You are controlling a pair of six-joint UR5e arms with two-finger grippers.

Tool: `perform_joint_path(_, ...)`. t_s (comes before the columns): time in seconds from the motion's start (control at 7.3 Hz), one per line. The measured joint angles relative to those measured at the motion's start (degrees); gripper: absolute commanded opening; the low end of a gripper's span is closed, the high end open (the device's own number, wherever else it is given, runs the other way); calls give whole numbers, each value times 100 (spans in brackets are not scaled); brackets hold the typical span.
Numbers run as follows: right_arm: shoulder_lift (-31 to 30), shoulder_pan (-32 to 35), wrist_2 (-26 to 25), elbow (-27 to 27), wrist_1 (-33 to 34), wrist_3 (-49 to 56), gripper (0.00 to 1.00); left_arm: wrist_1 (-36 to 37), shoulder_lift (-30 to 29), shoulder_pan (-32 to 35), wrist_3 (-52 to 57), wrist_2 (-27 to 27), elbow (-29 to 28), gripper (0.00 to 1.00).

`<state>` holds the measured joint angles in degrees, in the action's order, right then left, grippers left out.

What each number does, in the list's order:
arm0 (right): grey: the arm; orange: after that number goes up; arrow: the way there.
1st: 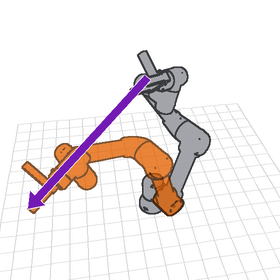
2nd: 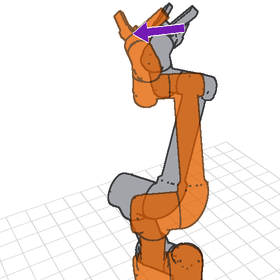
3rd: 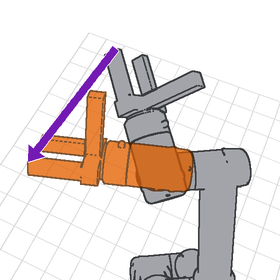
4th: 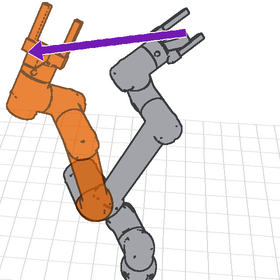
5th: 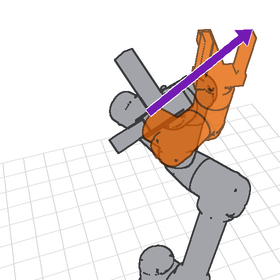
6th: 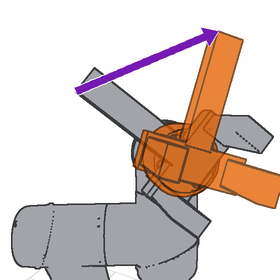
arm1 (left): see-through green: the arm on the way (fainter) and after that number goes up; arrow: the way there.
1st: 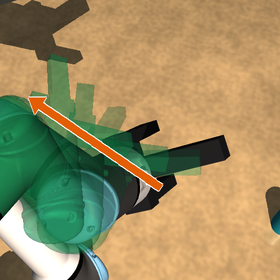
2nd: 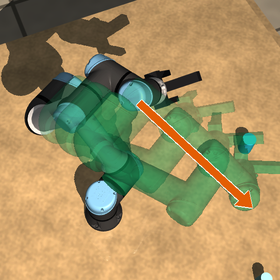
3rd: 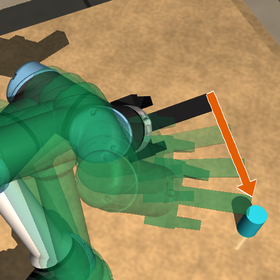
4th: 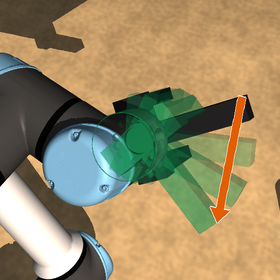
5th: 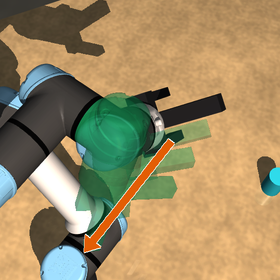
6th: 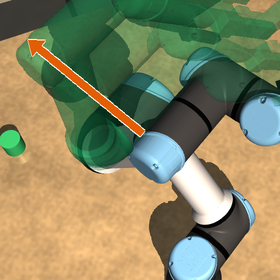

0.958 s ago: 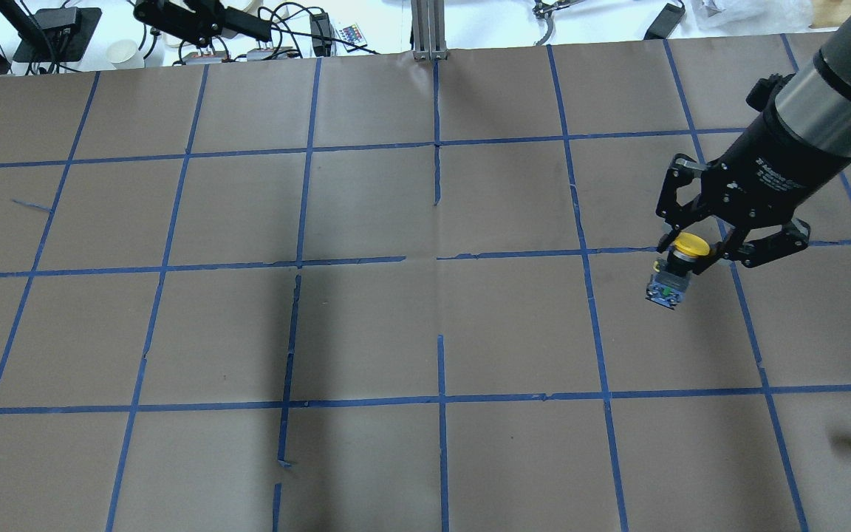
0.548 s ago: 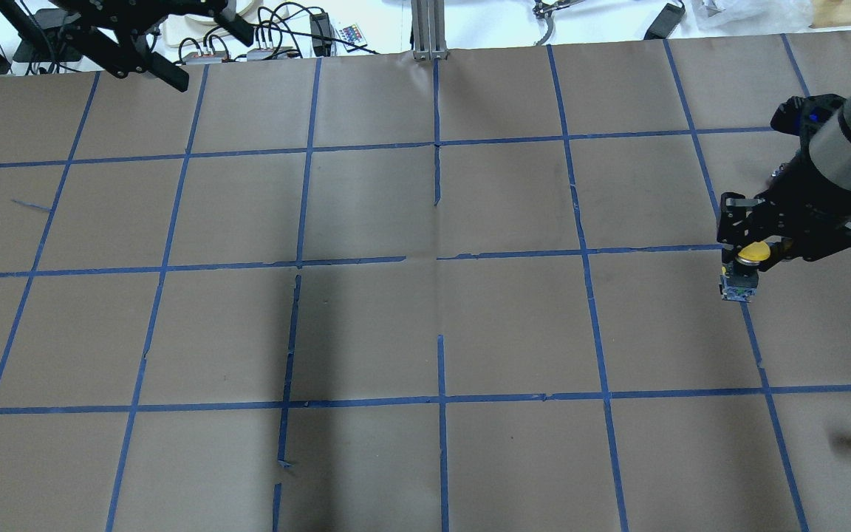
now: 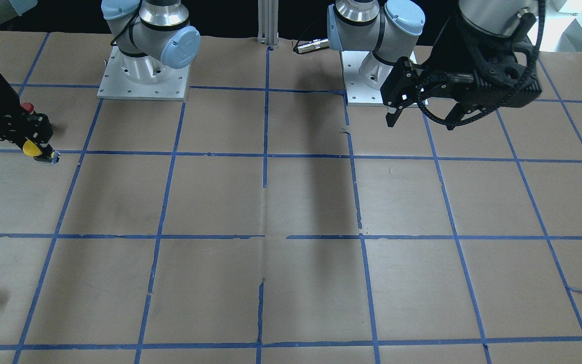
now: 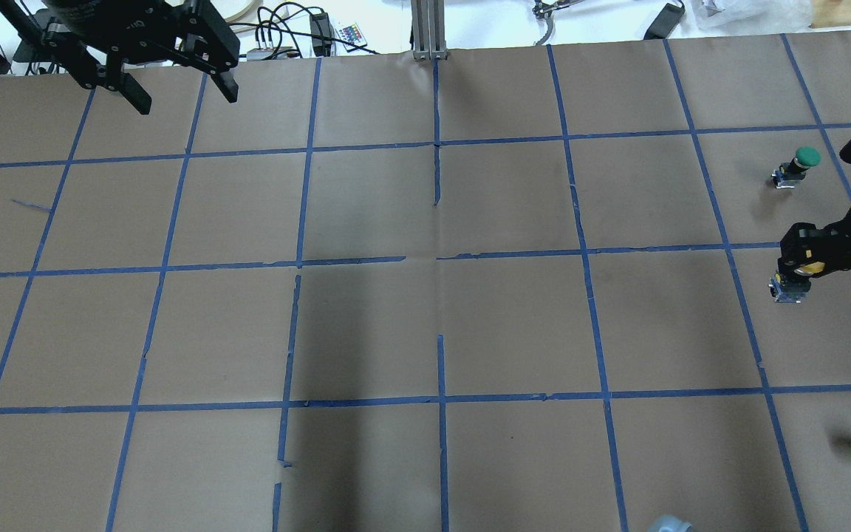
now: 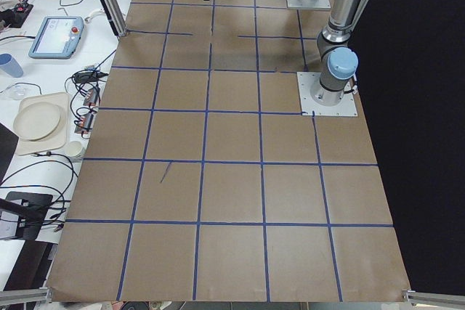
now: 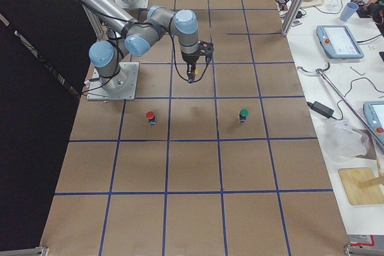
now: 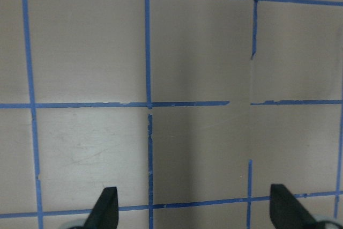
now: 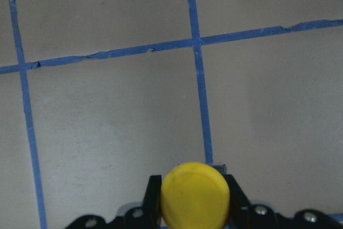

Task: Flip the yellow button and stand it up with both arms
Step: 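Carry the button with the right gripper down to the table, cap up, then set the button upright and open the right gripper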

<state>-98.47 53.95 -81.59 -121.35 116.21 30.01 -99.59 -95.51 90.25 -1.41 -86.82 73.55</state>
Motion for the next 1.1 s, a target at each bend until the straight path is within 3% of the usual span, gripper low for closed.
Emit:
perform_joint_path(0.55, 587, -1021, 285, -362, 1234, 1855, 6, 520, 629, 177, -98, -186, 1136, 100)
perform_joint_path(1.1, 1213, -1516, 558, -375, 1735, 2681, 6, 1028, 682, 39, 389, -439, 1319, 100)
